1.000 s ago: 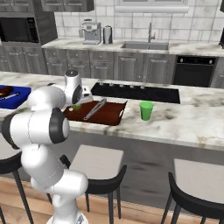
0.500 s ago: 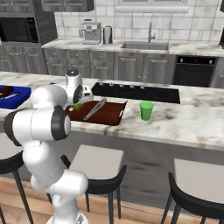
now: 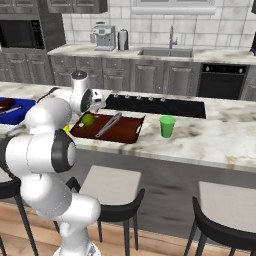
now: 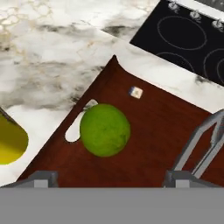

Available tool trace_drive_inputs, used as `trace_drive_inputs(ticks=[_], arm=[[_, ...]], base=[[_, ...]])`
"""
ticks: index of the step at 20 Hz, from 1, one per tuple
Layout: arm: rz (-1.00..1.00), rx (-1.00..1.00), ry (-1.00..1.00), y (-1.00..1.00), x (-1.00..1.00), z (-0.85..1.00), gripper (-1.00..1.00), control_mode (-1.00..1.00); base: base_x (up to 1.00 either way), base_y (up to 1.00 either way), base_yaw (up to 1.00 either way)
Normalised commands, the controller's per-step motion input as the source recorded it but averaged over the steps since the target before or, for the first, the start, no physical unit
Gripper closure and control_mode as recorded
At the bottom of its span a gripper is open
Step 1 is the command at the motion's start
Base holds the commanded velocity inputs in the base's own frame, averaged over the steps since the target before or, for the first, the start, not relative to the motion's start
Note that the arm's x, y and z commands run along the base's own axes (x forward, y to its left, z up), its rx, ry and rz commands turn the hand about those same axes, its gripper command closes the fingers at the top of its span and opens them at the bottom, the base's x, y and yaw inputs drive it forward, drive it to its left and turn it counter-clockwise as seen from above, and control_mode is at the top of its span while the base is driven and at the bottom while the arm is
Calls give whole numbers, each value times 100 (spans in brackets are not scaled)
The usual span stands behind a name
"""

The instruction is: Gather the lemon and lime from the fridge and place them on a tray on the dining counter. Then gather the steak and chicken drumstick from the fridge and place them on the other tray.

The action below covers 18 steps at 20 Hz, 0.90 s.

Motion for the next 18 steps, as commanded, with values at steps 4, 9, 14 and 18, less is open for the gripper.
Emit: trace_drive_inputs(ticks=[4, 9, 14, 18], arm=[[0, 0, -4, -26, -59, 58, -100, -100], [0, 0, -4, -28, -89, 49, -100, -100], [-3, 0, -7, -25, -100, 52, -100, -100], [-4, 0, -5, -21, -100, 55, -100, -100]], base=[[0, 0, 0], [0, 0, 0], [0, 0, 0], [0, 0, 0]])
